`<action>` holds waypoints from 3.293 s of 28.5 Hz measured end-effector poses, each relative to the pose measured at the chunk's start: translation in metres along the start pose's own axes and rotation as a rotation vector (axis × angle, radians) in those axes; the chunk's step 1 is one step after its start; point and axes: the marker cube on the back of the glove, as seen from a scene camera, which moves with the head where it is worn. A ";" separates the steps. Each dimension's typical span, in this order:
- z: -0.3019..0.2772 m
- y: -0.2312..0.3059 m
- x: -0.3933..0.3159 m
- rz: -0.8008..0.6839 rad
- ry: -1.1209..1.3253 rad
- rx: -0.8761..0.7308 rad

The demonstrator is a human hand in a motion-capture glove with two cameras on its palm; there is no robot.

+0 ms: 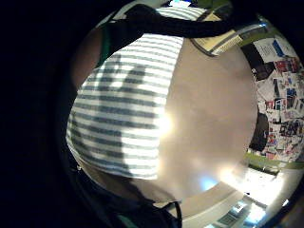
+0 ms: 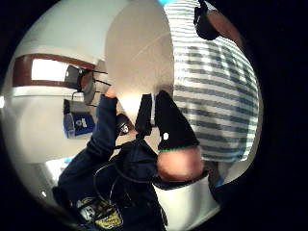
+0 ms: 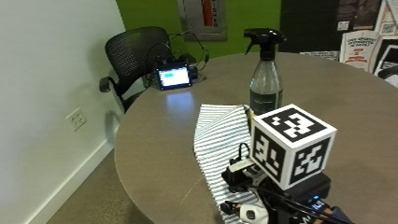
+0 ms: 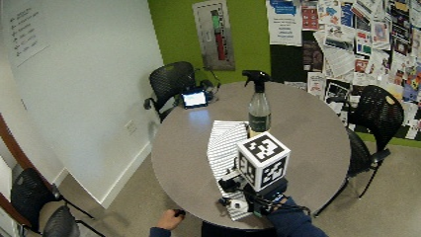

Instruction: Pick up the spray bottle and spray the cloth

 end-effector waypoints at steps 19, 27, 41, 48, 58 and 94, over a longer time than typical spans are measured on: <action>0.002 0.127 0.068 0.066 -0.104 0.061; -0.046 0.112 0.107 0.177 -0.298 0.160; -0.100 -0.044 0.168 0.274 -1.011 0.394; -0.064 -0.079 0.187 0.278 -1.038 0.369; -0.037 -0.061 0.215 0.359 -0.957 0.505; -0.132 -0.042 0.198 0.310 -0.675 0.818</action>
